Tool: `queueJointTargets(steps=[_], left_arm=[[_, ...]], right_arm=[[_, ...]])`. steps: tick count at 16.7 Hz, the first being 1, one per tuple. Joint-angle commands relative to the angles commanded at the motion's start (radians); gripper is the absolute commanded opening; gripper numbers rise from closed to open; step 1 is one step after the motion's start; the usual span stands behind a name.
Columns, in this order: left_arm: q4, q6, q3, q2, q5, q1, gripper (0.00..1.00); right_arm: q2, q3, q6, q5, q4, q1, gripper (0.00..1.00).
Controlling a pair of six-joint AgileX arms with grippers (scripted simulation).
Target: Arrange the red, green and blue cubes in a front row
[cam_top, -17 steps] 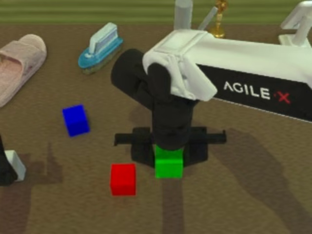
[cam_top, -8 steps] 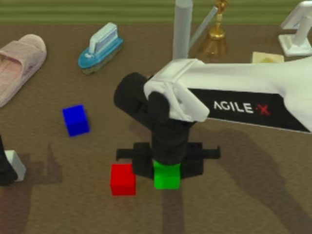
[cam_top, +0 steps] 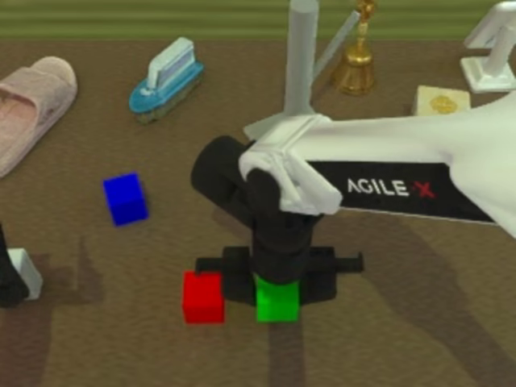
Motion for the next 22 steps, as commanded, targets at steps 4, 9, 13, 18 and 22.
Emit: queueJointTargets(steps=[4,9,13,18,22], left_arm=[[0.0,0.0,0.0,0.0,0.0,0.0,1.0],[0.0,0.0,0.0,0.0,0.0,0.0,1.0],[0.0,0.0,0.0,0.0,0.0,0.0,1.0],[0.0,0.0,0.0,0.0,0.0,0.0,1.0],[0.0,0.0,0.0,0.0,0.0,0.0,1.0]], right_arm=[[0.0,0.0,0.0,0.0,0.0,0.0,0.45],[0.0,0.0,0.0,0.0,0.0,0.0,0.83],[0.0,0.0,0.0,0.0,0.0,0.0,1.0],[0.0,0.0,0.0,0.0,0.0,0.0,1.0],[-0.005,0.015,0.0,0.0,-0.017,0.001,1.0]])
